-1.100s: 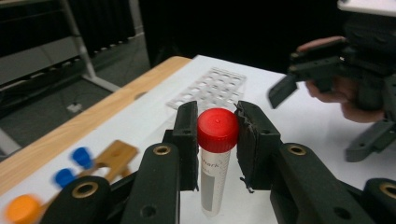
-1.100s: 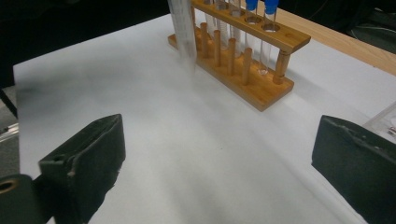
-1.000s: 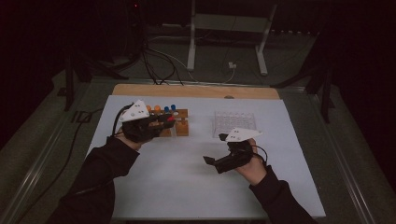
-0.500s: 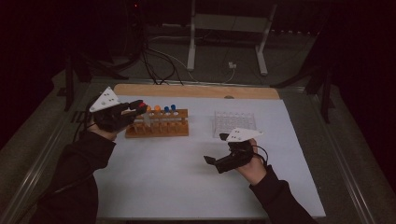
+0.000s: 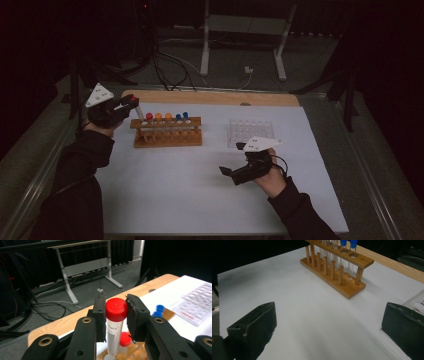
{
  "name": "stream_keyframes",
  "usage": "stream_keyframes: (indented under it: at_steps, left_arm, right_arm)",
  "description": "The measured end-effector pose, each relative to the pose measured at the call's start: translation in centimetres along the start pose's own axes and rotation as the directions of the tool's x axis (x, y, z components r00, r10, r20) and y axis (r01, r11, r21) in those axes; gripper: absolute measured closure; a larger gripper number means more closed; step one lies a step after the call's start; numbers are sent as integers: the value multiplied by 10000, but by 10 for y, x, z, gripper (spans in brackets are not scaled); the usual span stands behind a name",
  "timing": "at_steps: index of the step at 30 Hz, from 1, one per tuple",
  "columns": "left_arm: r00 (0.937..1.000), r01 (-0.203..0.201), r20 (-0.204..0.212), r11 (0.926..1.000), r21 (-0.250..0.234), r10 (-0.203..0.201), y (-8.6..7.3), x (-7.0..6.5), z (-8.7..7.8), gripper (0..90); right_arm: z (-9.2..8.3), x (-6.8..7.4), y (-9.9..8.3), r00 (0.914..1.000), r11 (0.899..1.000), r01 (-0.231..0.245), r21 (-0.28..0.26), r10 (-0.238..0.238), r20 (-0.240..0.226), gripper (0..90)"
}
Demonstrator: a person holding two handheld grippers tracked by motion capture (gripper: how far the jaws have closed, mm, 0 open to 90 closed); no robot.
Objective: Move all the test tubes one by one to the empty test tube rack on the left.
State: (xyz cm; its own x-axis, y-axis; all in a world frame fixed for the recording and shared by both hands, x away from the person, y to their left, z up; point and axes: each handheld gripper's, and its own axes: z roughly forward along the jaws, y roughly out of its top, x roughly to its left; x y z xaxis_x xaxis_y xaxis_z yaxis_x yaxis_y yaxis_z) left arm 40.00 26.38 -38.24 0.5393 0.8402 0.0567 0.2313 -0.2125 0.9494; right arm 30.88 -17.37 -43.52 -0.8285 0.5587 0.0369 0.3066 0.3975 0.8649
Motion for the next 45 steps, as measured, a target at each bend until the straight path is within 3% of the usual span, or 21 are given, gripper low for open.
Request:
stream_keyframes:
  at_steps: [5, 21, 28, 36, 38, 40, 45]
  left_arm:
    - [10000, -40, -89, 9994, 346, 43, -11, 0, 11, 720]
    - [9993, 387, -53, 9942, 1006, -383, -51, -1, 31, 720]
    - [9991, 421, -52, 9920, 1188, -417, -59, -1, 35, 719]
    - [9990, 450, -32, 9892, 1396, -450, -55, 0, 32, 707]
    - [9981, 595, 119, 9915, 1154, -612, -52, 1, 27, 637]
    - [9976, 680, 18, 9920, 1059, -686, -48, 0, 22, 533]
    - [9972, 696, 199, 9927, 984, -719, -39, -6, 8, 326]
  right_arm:
    - [-1, -1, -1, 10000, 10000, -40, 3, 40, 25, 0]
    - [-1, -3, -1, 9999, 9999, -135, 54, 135, -70, 0]
    - [-1, -3, -1, 9999, 9999, -126, 88, 127, -57, 0]
    - [-2, -4, -1, 9998, 9998, -178, 84, 179, -57, 0]
    - [-3, -4, -1, 9998, 9998, -174, 67, 174, -52, 0]
    - [-3, -4, -1, 9999, 9999, -154, 66, 154, -28, 0]
    - [-4, -5, -1, 9998, 9998, -175, 59, 175, -4, 0]
